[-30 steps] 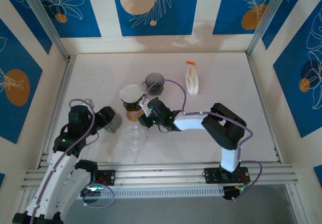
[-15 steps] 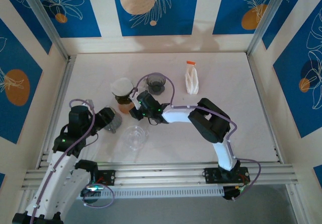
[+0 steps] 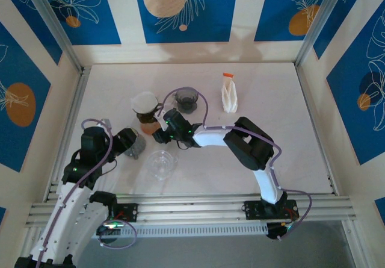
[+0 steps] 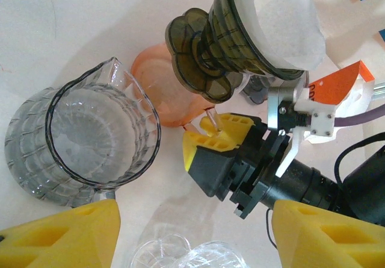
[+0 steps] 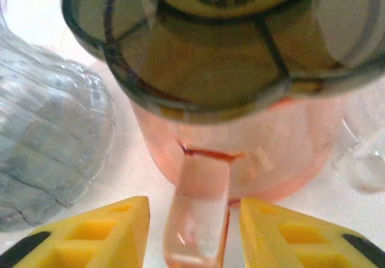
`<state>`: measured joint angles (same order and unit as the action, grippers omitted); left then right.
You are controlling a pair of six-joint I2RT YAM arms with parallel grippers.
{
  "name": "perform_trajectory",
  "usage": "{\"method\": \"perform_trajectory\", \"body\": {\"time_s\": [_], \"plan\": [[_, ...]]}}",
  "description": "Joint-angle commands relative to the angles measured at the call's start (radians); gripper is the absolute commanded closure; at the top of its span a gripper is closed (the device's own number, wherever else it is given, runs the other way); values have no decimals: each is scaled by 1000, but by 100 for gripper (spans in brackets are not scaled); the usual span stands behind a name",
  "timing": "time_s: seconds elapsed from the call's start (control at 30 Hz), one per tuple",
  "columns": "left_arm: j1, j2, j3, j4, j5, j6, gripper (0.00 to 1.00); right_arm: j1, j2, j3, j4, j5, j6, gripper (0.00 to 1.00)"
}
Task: Place the coffee filter in the dripper
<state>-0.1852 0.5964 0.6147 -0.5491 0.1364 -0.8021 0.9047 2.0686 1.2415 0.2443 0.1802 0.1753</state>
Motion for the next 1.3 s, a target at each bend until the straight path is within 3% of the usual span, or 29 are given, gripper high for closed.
{"method": "perform_trajectory", "body": {"time_s": [0.0, 0.4, 0.6, 0.8, 1.03, 1.27], "plan": [[3, -14, 35, -19, -17, 20, 32, 5, -78, -43, 48, 13, 8, 49], [4, -10, 31, -45, -84, 62, 30, 44, -270, -186, 75, 94, 69, 44], [14, 60, 52, -53, -98, 122, 30, 66, -402, -232, -44, 134, 128, 43], [30, 166, 45, -24, -33, 167, 29, 71, -526, -308, -164, 83, 189, 42], [44, 261, 24, 43, -35, 200, 33, 94, -653, -376, -228, 87, 202, 41], [48, 255, 26, 32, -161, 194, 33, 105, -716, -423, -245, 119, 217, 41]]}}
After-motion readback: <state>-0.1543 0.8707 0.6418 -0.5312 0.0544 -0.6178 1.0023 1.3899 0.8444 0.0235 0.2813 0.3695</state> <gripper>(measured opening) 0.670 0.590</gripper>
